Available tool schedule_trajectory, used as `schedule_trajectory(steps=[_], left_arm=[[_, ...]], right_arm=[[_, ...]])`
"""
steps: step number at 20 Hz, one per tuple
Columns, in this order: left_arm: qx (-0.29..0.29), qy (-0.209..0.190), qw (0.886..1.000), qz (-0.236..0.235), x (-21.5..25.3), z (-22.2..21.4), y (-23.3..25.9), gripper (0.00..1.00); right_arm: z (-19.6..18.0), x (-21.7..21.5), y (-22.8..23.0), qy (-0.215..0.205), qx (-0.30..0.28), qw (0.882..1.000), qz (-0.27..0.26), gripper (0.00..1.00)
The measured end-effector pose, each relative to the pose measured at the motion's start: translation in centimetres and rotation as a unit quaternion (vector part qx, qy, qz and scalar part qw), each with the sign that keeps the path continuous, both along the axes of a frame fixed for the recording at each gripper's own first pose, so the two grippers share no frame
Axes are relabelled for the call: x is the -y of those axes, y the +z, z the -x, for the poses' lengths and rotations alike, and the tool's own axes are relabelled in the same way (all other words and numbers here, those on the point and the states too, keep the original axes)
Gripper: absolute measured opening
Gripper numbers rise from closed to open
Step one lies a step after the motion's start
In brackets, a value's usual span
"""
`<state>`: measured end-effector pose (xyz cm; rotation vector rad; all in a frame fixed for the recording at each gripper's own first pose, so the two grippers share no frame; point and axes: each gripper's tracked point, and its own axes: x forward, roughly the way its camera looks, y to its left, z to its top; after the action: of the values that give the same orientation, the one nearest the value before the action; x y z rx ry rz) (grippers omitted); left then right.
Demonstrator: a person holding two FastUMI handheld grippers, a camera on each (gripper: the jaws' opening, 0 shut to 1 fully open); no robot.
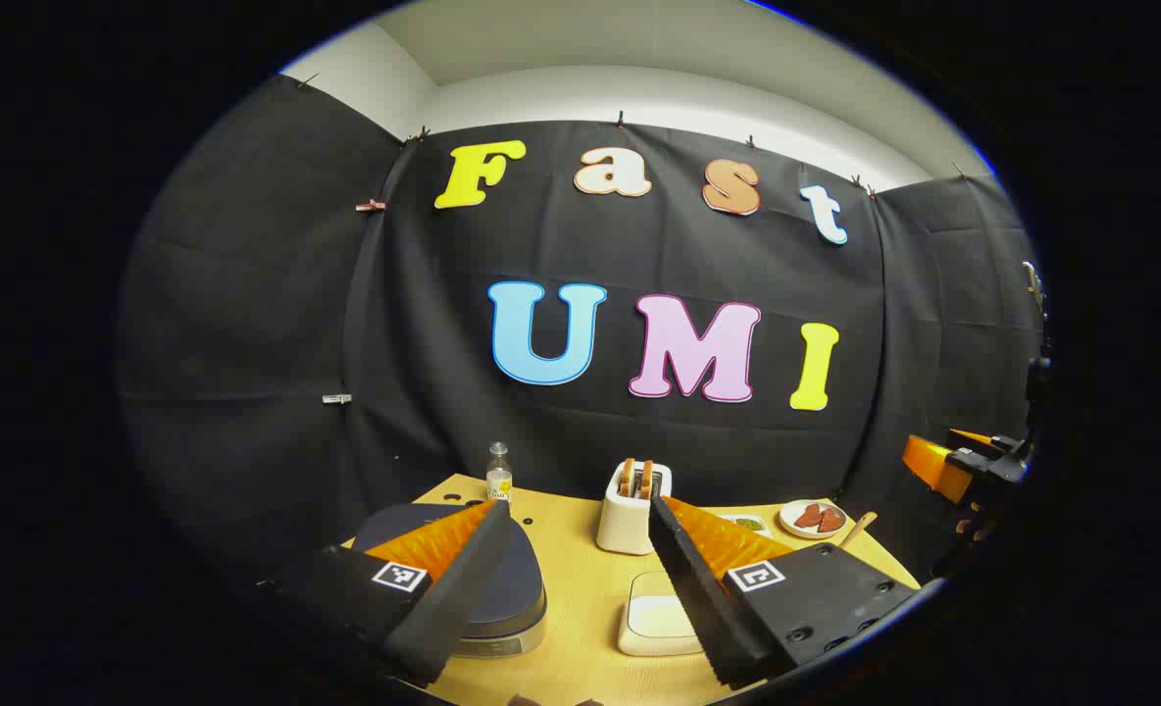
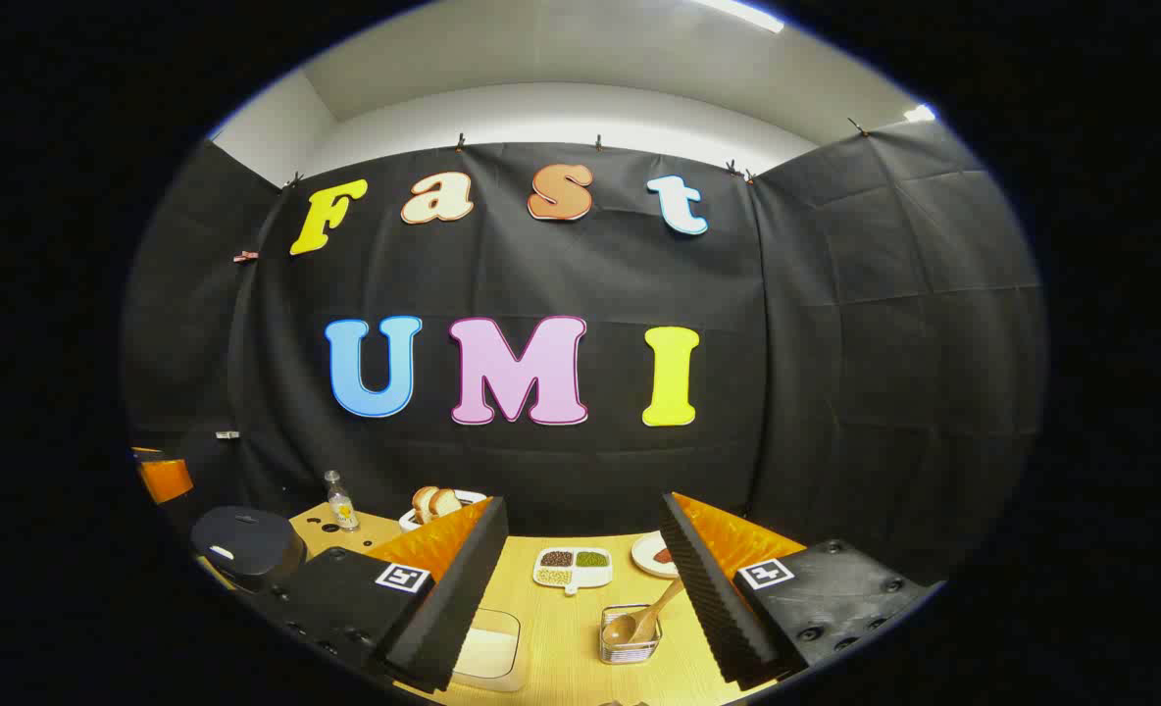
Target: Close the left gripper, press the button to open the rice cooker; take a wooden spoon from the chopstick holder with the right hand, scoop a spoonful of rice and pour it into the rice cooker, then put the wooden spoon back into the chopstick holder.
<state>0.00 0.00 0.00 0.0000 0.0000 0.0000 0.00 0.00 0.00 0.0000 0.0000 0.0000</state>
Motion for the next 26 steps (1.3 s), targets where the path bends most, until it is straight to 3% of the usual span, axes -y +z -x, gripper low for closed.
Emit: schedule_trajectory(steps=[18,26], left_arm=[[0.013,-0.03,0.999,-0.013,-2.4,1.8,0.4,0.95],[0.009,-0.042,0.999,-0.025,-6.2,2.2,1.0,0.95]], right_arm=[[3.8,-0.9,0.6,-0.03,0.002,1.0,-0.001,0.98],[6.2,-2.1,-0.1,-0.053,0.001,0.999,-0.002,0.98]])
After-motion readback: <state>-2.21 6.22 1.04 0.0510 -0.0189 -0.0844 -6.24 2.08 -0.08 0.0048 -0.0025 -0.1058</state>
